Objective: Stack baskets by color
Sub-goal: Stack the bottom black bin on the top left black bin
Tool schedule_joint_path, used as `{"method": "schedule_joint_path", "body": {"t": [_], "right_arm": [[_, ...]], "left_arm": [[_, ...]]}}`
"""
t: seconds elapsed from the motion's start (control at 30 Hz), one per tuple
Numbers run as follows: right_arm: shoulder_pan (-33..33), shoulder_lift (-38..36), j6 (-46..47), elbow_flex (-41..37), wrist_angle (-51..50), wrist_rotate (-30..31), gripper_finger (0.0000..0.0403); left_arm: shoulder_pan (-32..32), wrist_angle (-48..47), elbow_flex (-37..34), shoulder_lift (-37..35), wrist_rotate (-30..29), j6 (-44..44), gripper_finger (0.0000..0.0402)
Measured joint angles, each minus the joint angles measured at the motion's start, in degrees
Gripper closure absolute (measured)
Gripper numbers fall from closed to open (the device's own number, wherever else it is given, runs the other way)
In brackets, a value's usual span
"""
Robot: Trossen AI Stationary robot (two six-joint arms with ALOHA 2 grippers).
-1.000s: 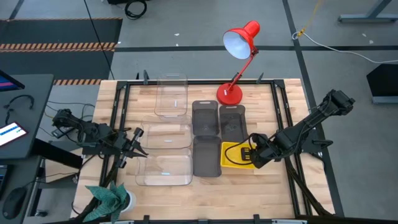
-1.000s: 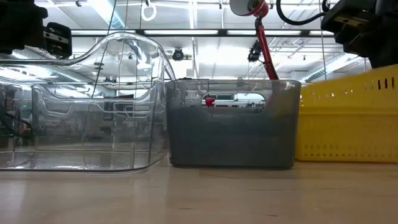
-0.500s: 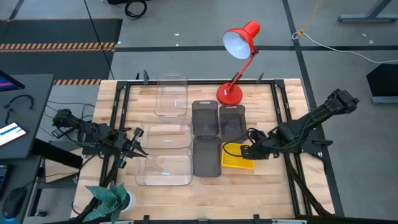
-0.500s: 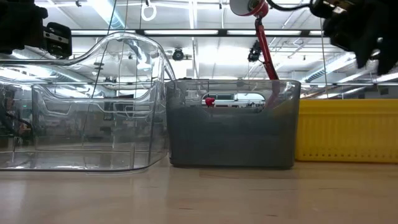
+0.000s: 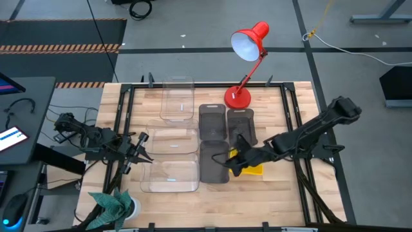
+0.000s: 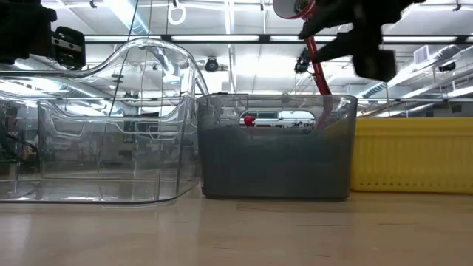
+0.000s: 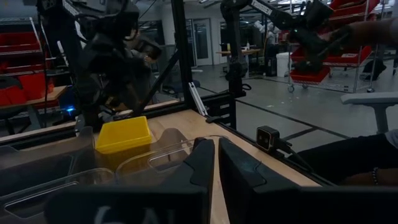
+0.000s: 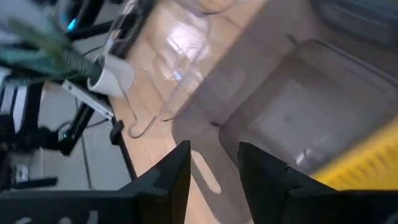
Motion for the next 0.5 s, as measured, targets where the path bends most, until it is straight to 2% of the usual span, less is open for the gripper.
{"method": "schedule_joint_path", "body": {"t": [0.23, 0.33, 0.5], "right_arm": [[0.24, 7.23, -14.6, 0.75, 10.45, -0.49, 0.0265], [0.26, 10.14, -20.11, 4.76, 7.43, -2.72, 0.0265], [0.0, 14.75, -27.96, 14.93, -4.75, -3.78, 0.0265]], "left_arm": [[-0.01, -0.02, 0.01, 0.02, -0.02, -0.01, 0.0372], [0.01, 0.02, 0.01, 0.02, -0.02, -0.01, 0.0367], [0.01, 0.0, 0.01, 0.01, 0.0, -0.01, 0.0368]]}}
